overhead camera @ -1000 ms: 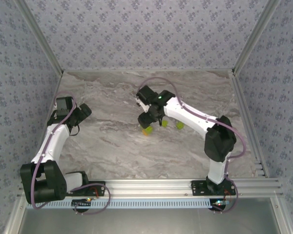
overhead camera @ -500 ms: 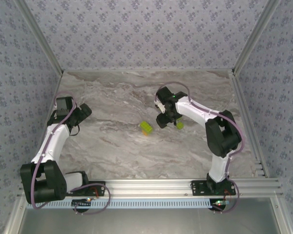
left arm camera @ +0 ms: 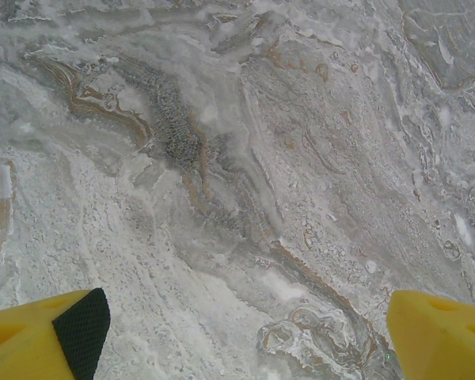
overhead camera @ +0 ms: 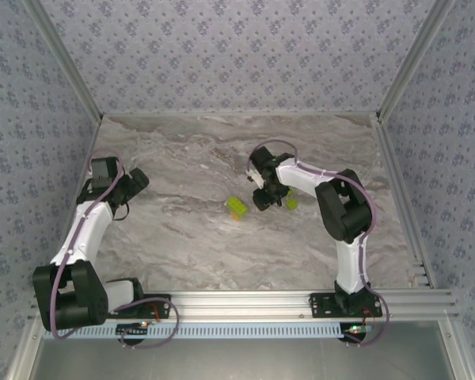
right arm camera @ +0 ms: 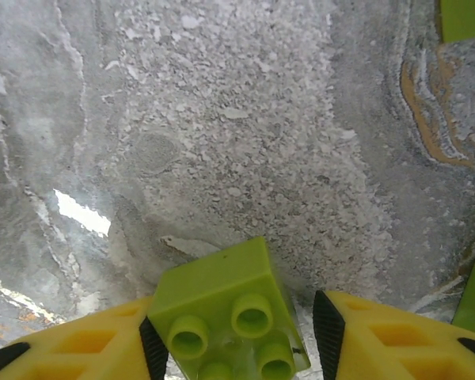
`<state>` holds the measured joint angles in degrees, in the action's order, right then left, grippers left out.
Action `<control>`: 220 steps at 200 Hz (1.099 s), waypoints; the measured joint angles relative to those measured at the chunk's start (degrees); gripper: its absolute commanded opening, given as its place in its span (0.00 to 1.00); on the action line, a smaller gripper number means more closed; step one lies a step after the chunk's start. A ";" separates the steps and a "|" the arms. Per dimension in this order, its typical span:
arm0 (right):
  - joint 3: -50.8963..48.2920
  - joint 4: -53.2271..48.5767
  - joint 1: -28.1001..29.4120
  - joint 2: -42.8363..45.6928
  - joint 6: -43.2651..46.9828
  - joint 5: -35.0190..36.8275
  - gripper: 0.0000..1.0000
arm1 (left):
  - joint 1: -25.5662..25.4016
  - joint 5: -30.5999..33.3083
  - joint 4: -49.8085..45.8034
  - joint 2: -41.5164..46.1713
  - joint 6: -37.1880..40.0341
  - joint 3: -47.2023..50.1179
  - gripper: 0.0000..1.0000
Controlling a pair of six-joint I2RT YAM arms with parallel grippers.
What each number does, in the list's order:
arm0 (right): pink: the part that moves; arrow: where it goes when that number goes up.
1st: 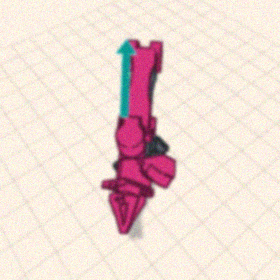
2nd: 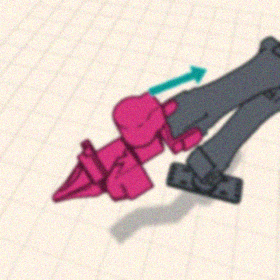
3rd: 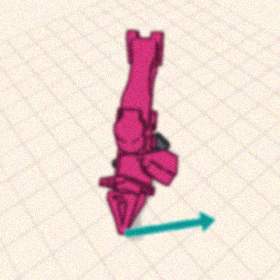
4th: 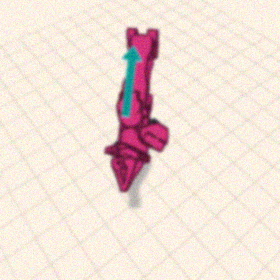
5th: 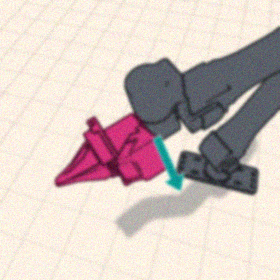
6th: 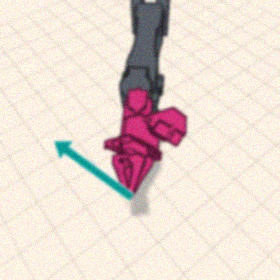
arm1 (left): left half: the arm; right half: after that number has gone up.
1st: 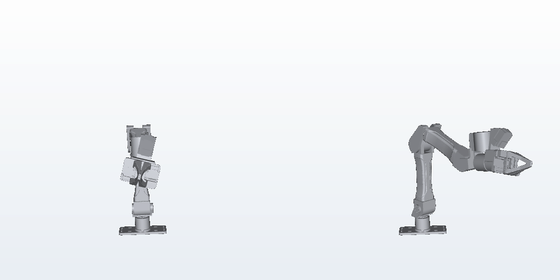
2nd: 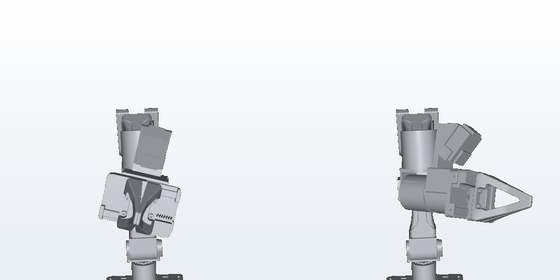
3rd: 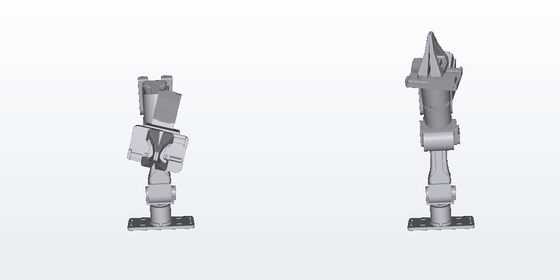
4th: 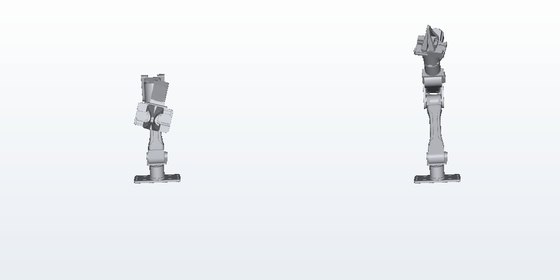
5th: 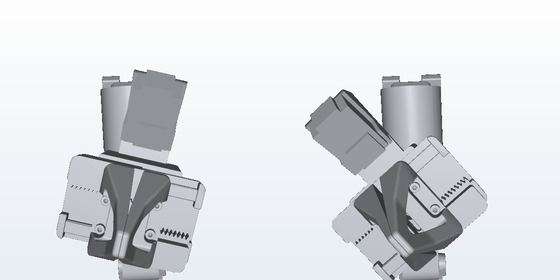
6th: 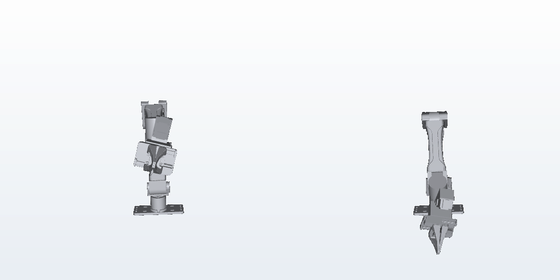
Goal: Assemble a carrot with lego
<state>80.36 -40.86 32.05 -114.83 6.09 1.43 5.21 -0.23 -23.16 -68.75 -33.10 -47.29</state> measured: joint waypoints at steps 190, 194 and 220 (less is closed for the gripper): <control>15.39 -17.07 7.82 10.75 -12.72 1.42 0.36 | 0.00 0.00 0.02 -0.04 0.00 0.00 0.92; 16.00 -17.53 8.35 10.64 -12.81 1.33 0.36 | 0.00 0.00 0.02 -0.04 0.00 0.00 0.92; 20.68 -20.70 11.89 8.50 -13.62 1.11 0.36 | 0.00 0.02 0.02 -0.02 0.00 0.00 0.92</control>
<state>101.03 -61.56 43.94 -106.32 -7.53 2.55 5.21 -0.21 -23.14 -68.77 -33.10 -47.29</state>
